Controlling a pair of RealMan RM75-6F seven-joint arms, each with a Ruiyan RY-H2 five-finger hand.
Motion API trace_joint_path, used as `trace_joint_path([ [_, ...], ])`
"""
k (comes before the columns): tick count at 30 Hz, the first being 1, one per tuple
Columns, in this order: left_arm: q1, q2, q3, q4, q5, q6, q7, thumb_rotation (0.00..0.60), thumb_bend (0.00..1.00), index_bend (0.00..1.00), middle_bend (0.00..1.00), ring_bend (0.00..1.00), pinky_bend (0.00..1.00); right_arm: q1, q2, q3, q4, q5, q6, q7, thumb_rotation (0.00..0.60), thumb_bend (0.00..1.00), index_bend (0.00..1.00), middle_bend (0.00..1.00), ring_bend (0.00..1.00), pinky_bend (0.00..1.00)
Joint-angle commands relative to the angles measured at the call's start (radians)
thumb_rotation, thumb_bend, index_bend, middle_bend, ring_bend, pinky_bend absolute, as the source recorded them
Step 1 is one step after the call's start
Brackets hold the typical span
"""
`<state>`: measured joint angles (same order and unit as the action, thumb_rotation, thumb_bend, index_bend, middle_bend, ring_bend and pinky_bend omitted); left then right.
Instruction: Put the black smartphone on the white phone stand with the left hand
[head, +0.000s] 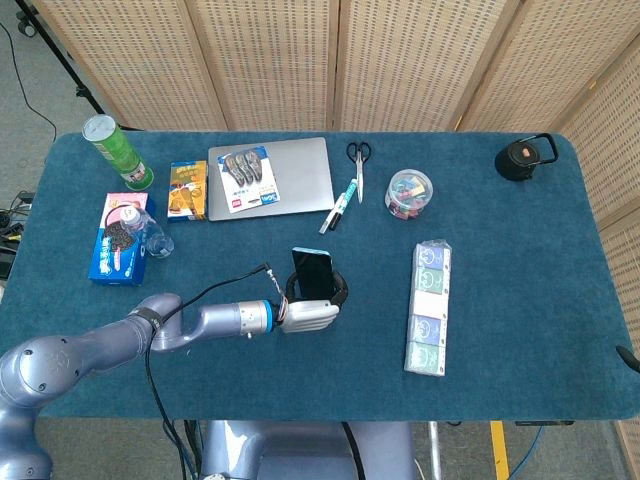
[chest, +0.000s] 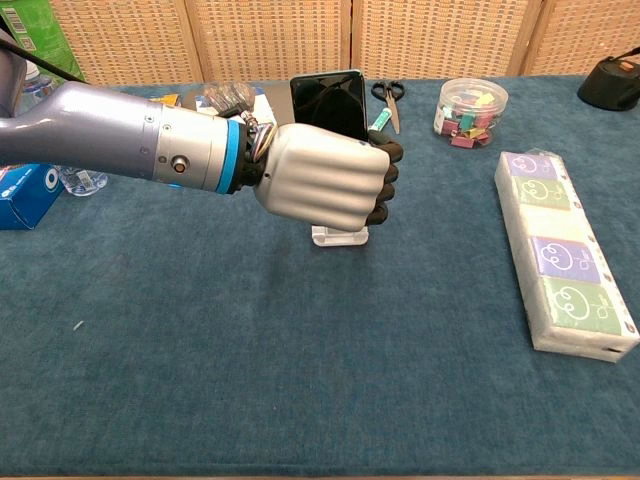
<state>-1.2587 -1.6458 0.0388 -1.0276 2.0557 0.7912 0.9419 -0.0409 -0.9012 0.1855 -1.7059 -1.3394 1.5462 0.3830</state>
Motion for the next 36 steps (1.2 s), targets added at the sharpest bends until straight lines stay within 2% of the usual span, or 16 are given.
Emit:
trace_joint_path([
  [1,0.015,-0.001,-0.024,-0.024,-0.032,-0.031,0.058,0.600,0.00,0.64,0.44,0.45,0.54,0.000,0.002,0.000,0.001,0.000,-0.002,0.005,0.600,0.00,0.00,0.00,0.00,0.00],
  [10,0.051,-0.012,-0.070,-0.066,-0.104,-0.092,0.192,0.600,0.00,0.64,0.43,0.45,0.53,-0.002,0.007,-0.001,-0.001,0.000,-0.005,0.014,0.600,0.00,0.00,0.00,0.00,0.00],
  [23,0.079,-0.035,-0.104,-0.082,-0.177,-0.128,0.266,0.600,0.00,0.62,0.36,0.42,0.49,-0.005,0.012,-0.003,-0.003,-0.006,-0.002,0.024,0.600,0.00,0.00,0.00,0.00,0.00],
  [26,0.087,-0.044,-0.114,-0.078,-0.200,-0.133,0.280,0.600,0.00,0.55,0.28,0.38,0.48,-0.006,0.013,-0.004,0.000,-0.006,-0.005,0.029,0.600,0.00,0.00,0.00,0.00,0.00],
  [31,0.096,-0.056,-0.123,-0.081,-0.225,-0.140,0.308,0.600,0.00,0.36,0.10,0.27,0.44,-0.004,0.014,-0.005,0.002,-0.007,-0.009,0.030,0.600,0.00,0.00,0.00,0.00,0.00],
  [36,0.096,-0.065,-0.127,-0.083,-0.238,-0.137,0.316,0.600,0.00,0.31,0.05,0.25,0.44,-0.004,0.016,-0.005,-0.001,-0.007,-0.010,0.030,0.600,0.00,0.00,0.00,0.00,0.00],
])
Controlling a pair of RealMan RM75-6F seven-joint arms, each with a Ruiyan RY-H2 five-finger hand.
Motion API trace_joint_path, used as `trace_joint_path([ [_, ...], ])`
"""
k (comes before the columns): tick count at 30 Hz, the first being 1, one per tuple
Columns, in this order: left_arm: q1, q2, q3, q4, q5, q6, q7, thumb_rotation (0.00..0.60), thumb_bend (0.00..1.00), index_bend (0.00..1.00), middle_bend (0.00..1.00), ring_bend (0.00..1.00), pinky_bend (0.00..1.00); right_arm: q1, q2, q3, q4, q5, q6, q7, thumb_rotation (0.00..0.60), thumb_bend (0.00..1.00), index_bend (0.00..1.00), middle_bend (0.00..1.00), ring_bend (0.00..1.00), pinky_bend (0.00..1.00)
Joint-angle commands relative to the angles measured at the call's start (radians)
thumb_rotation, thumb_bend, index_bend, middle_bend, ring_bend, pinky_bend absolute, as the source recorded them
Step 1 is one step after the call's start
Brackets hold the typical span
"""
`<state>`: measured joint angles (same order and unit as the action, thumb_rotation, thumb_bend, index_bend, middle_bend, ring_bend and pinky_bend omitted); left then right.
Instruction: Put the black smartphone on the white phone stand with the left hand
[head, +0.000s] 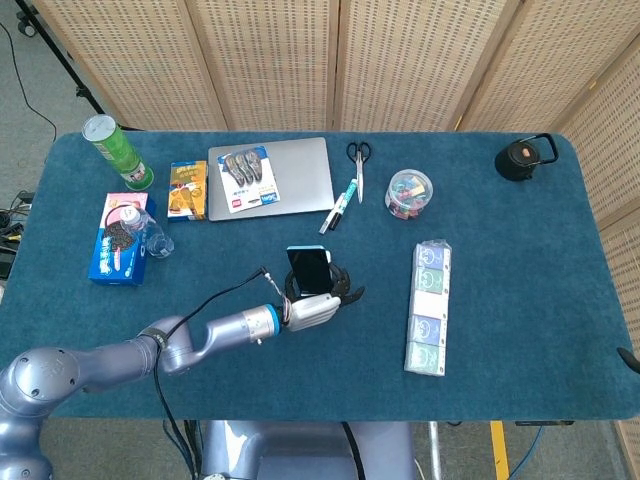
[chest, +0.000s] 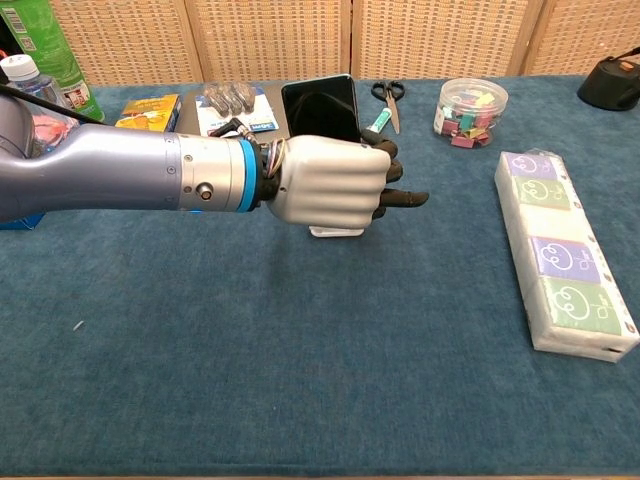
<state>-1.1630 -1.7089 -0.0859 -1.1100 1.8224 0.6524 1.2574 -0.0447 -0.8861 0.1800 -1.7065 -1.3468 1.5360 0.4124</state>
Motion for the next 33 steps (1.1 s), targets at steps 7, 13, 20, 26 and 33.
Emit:
trace_joint_path([
  [7,0.007,0.000,-0.014,-0.010,-0.037,-0.005,0.033,0.600,0.00,0.17,0.00,0.11,0.38,-0.002,0.003,0.000,0.002,0.000,0.001,0.007,0.600,0.00,0.00,0.00,0.00,0.00],
  [13,0.022,-0.007,-0.038,-0.037,-0.099,-0.032,0.106,0.600,0.00,0.01,0.00,0.00,0.32,-0.002,0.004,-0.001,-0.002,-0.002,0.002,0.006,0.600,0.00,0.00,0.00,0.00,0.00],
  [20,0.019,0.013,-0.035,-0.072,-0.107,-0.017,0.108,0.600,0.00,0.00,0.00,0.00,0.32,-0.002,0.004,0.000,-0.001,0.000,0.001,0.009,0.600,0.00,0.00,0.00,0.00,0.00],
  [26,0.025,0.065,-0.037,-0.139,-0.125,-0.006,0.106,0.600,0.00,0.00,0.00,0.00,0.29,-0.003,0.005,-0.001,-0.002,-0.003,0.004,0.009,0.600,0.00,0.00,0.00,0.00,0.00],
  [33,0.073,0.176,-0.025,-0.304,-0.127,0.072,0.080,0.600,0.00,0.00,0.00,0.00,0.23,-0.003,0.004,-0.005,-0.002,-0.010,0.005,0.006,0.600,0.00,0.00,0.00,0.00,0.00],
])
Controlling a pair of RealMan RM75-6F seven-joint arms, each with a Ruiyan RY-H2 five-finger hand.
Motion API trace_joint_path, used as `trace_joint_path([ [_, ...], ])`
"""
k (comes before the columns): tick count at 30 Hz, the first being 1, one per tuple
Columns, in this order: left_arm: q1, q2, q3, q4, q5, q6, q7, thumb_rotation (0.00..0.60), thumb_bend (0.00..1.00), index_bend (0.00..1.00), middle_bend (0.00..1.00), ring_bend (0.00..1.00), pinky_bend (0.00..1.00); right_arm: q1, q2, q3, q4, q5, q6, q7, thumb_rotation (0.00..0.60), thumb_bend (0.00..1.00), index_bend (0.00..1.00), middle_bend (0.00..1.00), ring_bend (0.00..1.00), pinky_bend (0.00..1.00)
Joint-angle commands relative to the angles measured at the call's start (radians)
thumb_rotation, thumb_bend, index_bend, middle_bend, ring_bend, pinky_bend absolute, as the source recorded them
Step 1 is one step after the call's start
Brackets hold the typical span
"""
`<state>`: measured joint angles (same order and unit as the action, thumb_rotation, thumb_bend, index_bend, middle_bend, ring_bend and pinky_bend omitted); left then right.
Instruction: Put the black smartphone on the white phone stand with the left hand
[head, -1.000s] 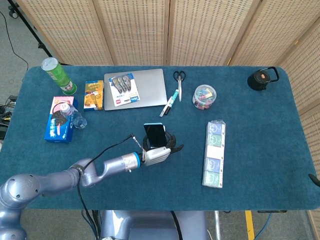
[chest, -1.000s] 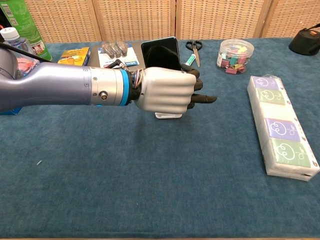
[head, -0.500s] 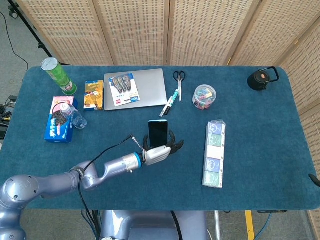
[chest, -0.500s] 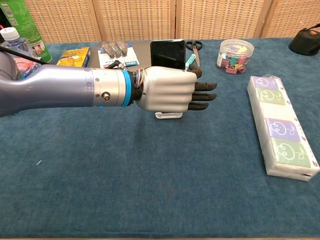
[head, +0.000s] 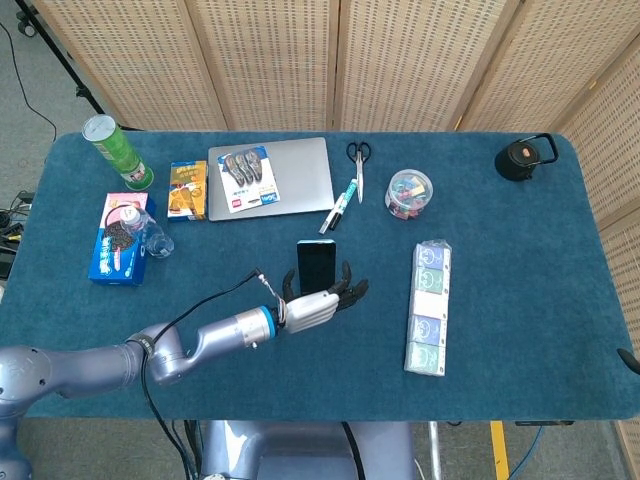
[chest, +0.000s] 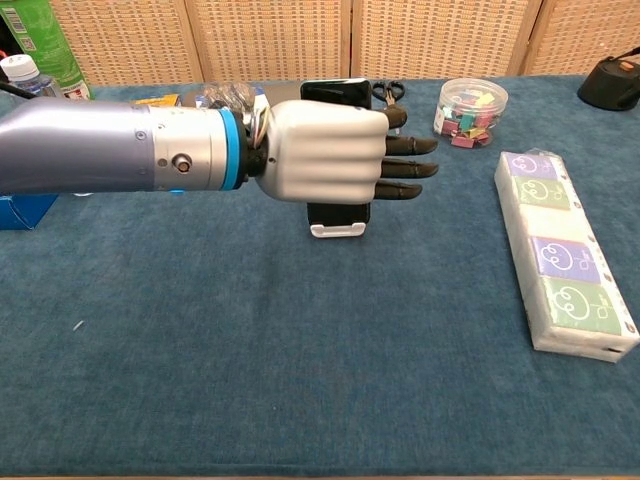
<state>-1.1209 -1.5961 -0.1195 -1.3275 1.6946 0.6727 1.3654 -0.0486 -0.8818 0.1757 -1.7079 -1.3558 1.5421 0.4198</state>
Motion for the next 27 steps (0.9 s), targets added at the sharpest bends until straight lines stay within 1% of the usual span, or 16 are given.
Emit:
trace_joint_path([
  [1,0.045,0.095,0.015,-0.125,0.010,0.078,-0.048,0.600,0.00,0.00,0.00,0.00,0.23,0.001,-0.001,-0.002,-0.001,-0.003,-0.001,-0.004,0.600,0.00,0.00,0.00,0.00,0.00],
  [4,0.089,0.164,0.027,-0.203,0.017,0.152,-0.114,0.600,0.00,0.00,0.00,0.00,0.22,0.000,-0.003,-0.003,-0.005,-0.007,0.005,-0.015,0.600,0.00,0.00,0.00,0.00,0.00],
  [6,0.127,0.214,0.047,-0.254,0.034,0.216,-0.184,0.600,0.00,0.00,0.00,0.00,0.21,-0.001,-0.006,-0.005,-0.009,-0.011,0.011,-0.023,0.600,0.00,0.00,0.00,0.00,0.00],
  [7,0.148,0.248,0.063,-0.276,0.063,0.263,-0.229,0.600,0.00,0.00,0.00,0.00,0.21,-0.002,-0.006,-0.007,-0.011,-0.015,0.013,-0.026,0.600,0.00,0.00,0.00,0.00,0.00],
  [9,0.178,0.292,0.087,-0.288,0.110,0.337,-0.302,0.600,0.00,0.00,0.00,0.00,0.20,-0.002,-0.008,-0.008,-0.013,-0.018,0.014,-0.035,0.600,0.00,0.00,0.00,0.00,0.00],
  [10,0.190,0.305,0.093,-0.290,0.120,0.364,-0.327,0.600,0.00,0.00,0.00,0.00,0.20,-0.001,-0.008,-0.009,-0.014,-0.019,0.015,-0.037,0.600,0.00,0.00,0.00,0.00,0.00],
  [12,0.227,0.343,0.106,-0.285,0.153,0.452,-0.401,0.600,0.00,0.00,0.00,0.00,0.19,-0.001,-0.010,-0.011,-0.018,-0.023,0.015,-0.044,0.600,0.00,0.00,0.00,0.00,0.00],
  [14,0.272,0.379,0.114,-0.266,0.176,0.554,-0.492,0.600,0.00,0.00,0.00,0.00,0.19,0.000,-0.012,-0.013,-0.021,-0.028,0.017,-0.054,0.600,0.00,0.00,0.00,0.00,0.00],
  [16,0.331,0.412,0.115,-0.234,0.166,0.667,-0.600,0.600,0.00,0.00,0.00,0.00,0.19,0.001,-0.015,-0.015,-0.025,-0.034,0.020,-0.066,0.600,0.00,0.00,0.00,0.00,0.00],
  [17,0.348,0.416,0.119,-0.215,0.173,0.700,-0.641,0.600,0.00,0.00,0.00,0.00,0.19,0.000,-0.016,-0.015,-0.027,-0.035,0.023,-0.070,0.600,0.00,0.00,0.00,0.00,0.00],
  [19,0.398,0.422,0.119,-0.172,0.148,0.780,-0.752,0.600,0.00,0.00,0.00,0.00,0.18,0.000,-0.018,-0.016,-0.030,-0.038,0.027,-0.078,0.600,0.00,0.00,0.00,0.00,0.00],
  [20,0.413,0.422,0.119,-0.157,0.139,0.802,-0.785,0.600,0.00,0.00,0.00,0.00,0.17,0.000,-0.018,-0.016,-0.030,-0.038,0.028,-0.079,0.600,0.00,0.00,0.00,0.00,0.00],
  [22,0.459,0.419,0.119,-0.120,0.107,0.861,-0.882,0.600,0.00,0.00,0.00,0.00,0.16,0.000,-0.019,-0.016,-0.033,-0.039,0.031,-0.085,0.600,0.00,0.00,0.00,0.00,0.00],
  [24,0.516,0.406,0.119,-0.062,0.068,0.928,-1.009,0.600,0.00,0.00,0.00,0.00,0.15,0.001,-0.021,-0.016,-0.037,-0.040,0.032,-0.094,0.600,0.00,0.00,0.00,0.00,0.00],
  [25,0.565,0.393,0.118,-0.035,0.012,0.961,-1.102,0.600,0.00,0.00,0.00,0.00,0.14,0.004,-0.023,-0.015,-0.039,-0.039,0.030,-0.102,0.600,0.00,0.00,0.00,0.00,0.00],
  [27,0.614,0.370,0.117,0.006,-0.034,0.992,-1.213,0.600,0.00,0.00,0.00,0.00,0.13,0.007,-0.026,-0.015,-0.040,-0.034,0.026,-0.114,0.600,0.00,0.00,0.00,0.00,0.00],
])
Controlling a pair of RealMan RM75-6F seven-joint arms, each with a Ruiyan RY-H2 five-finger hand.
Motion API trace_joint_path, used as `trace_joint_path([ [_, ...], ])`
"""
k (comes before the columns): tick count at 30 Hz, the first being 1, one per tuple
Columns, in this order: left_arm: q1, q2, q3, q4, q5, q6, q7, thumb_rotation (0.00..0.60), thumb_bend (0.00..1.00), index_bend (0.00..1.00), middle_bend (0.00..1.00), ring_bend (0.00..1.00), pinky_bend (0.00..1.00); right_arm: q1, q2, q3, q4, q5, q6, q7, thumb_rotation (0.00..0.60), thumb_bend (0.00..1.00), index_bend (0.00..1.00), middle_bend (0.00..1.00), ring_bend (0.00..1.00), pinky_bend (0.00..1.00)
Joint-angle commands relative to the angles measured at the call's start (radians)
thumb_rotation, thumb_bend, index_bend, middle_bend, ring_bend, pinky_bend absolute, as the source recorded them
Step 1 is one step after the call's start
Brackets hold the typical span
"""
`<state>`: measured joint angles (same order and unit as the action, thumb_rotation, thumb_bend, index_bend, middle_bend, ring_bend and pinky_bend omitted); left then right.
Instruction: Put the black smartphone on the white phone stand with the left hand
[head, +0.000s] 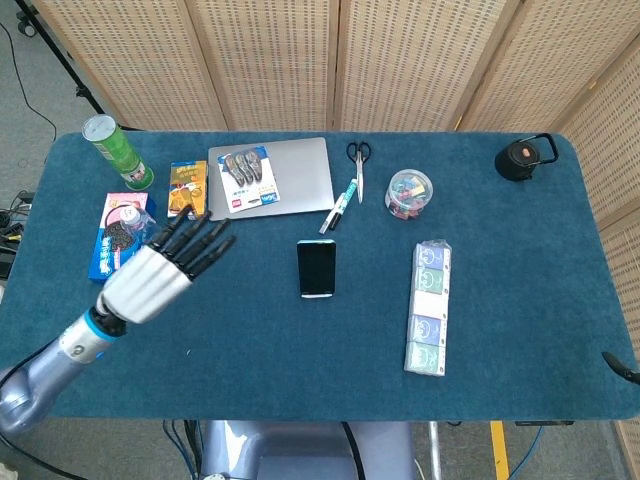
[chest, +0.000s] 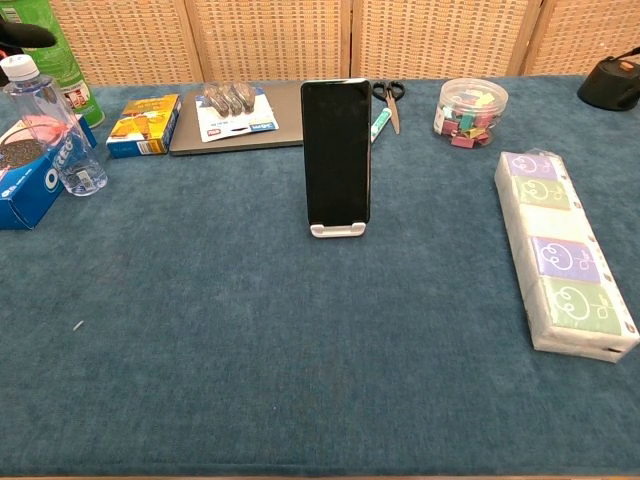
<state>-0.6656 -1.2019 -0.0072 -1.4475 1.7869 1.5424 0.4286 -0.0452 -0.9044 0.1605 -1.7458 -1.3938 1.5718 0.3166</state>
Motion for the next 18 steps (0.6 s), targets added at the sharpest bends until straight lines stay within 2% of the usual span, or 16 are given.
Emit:
trace_joint_path([
  [1,0.185,-0.036,0.006,0.137,-0.155,0.130,-0.336,0.600,0.00,0.00,0.00,0.00,0.12,0.005,-0.005,0.000,-0.003,0.006,-0.008,-0.016,0.600,0.00,0.00,0.00,0.00,0.00],
  [4,0.276,-0.066,0.015,0.150,-0.234,0.149,-0.512,0.600,0.00,0.00,0.00,0.00,0.10,0.009,-0.008,-0.002,-0.004,0.006,-0.013,-0.029,0.600,0.00,0.00,0.00,0.00,0.00],
  [7,0.319,-0.075,0.020,0.146,-0.255,0.163,-0.581,0.600,0.00,0.00,0.00,0.00,0.05,0.010,-0.010,-0.003,-0.007,0.002,-0.010,-0.038,0.600,0.00,0.00,0.00,0.00,0.00],
  [9,0.372,-0.072,0.032,0.116,-0.282,0.173,-0.631,0.600,0.00,0.00,0.00,0.00,0.03,0.011,-0.012,-0.004,-0.010,-0.002,-0.008,-0.046,0.600,0.00,0.00,0.00,0.00,0.00],
  [10,0.419,-0.052,0.056,0.059,-0.303,0.178,-0.670,0.600,0.00,0.00,0.00,0.00,0.02,0.010,-0.013,-0.005,-0.010,-0.003,-0.006,-0.048,0.600,0.00,0.00,0.00,0.00,0.00],
  [14,0.477,0.003,0.087,-0.046,-0.315,0.166,-0.688,0.600,0.00,0.00,0.00,0.00,0.01,0.010,-0.014,-0.007,-0.009,-0.009,-0.004,-0.047,0.600,0.00,0.00,0.00,0.00,0.00],
  [18,0.498,0.044,0.091,-0.103,-0.327,0.135,-0.660,0.600,0.00,0.00,0.00,0.00,0.00,0.010,-0.013,-0.010,-0.010,-0.017,-0.003,-0.045,0.600,0.00,0.00,0.00,0.00,0.00],
])
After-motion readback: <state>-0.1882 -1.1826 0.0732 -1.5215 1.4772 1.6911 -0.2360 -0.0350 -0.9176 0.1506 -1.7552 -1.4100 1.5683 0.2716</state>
